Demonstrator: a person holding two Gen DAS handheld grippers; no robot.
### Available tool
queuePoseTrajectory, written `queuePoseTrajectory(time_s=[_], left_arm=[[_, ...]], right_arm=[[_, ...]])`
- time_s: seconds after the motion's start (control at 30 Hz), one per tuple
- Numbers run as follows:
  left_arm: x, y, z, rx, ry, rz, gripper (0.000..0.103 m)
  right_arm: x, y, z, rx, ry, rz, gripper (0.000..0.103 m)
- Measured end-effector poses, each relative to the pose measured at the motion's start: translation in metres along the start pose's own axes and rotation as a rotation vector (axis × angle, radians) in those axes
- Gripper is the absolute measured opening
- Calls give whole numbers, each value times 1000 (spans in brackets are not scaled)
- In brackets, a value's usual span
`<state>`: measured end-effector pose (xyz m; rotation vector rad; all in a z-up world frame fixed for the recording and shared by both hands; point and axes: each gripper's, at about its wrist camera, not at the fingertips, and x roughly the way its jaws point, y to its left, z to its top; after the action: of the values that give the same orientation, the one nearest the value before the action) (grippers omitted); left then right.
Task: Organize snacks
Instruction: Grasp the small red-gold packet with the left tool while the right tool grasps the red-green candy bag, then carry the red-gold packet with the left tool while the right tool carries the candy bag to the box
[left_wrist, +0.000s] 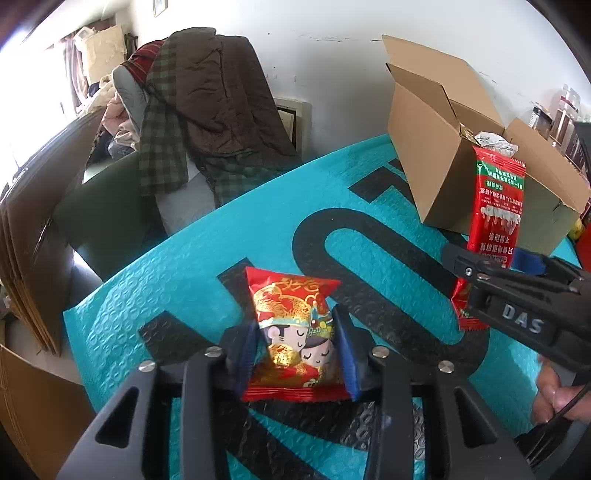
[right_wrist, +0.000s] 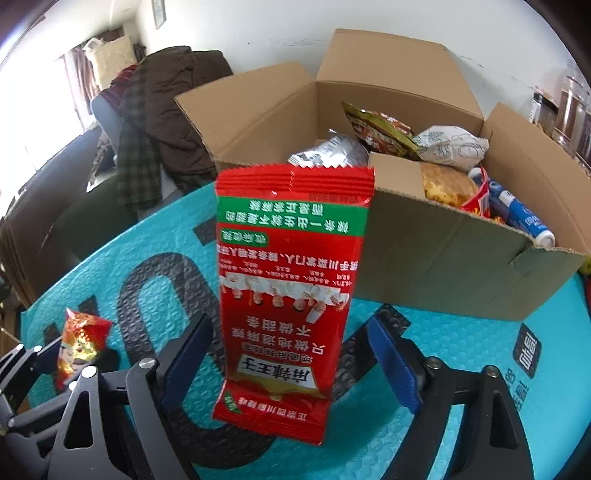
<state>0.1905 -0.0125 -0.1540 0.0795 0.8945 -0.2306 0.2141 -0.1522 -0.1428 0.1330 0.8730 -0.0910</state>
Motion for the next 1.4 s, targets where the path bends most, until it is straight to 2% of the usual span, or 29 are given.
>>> queuePoseTrajectory(time_s=[0.03, 0.13, 0.5, 0.8, 1.13, 1.4], left_arm=[[1, 0, 1, 2, -2, -8, 37], [4, 2, 3, 11, -16, -27, 36], [-2, 7, 4, -48, 16, -101, 35], [-19, -2, -14, -70, 37, -158, 35], [-51, -30, -27, -14, 7, -176, 35], [-83, -58, -36, 50, -38, -222, 35]], right_arm=[[0, 1, -1, -7, 4, -4, 50], [-1, 4, -3, -29, 7, -2, 46], [-29, -3, -14, -24, 14, 48, 45], [-61, -9, -40, -7, 29, 74, 45], [-91, -23, -73, 28, 39, 89, 45], [-124, -36, -98, 44, 12, 97, 45]])
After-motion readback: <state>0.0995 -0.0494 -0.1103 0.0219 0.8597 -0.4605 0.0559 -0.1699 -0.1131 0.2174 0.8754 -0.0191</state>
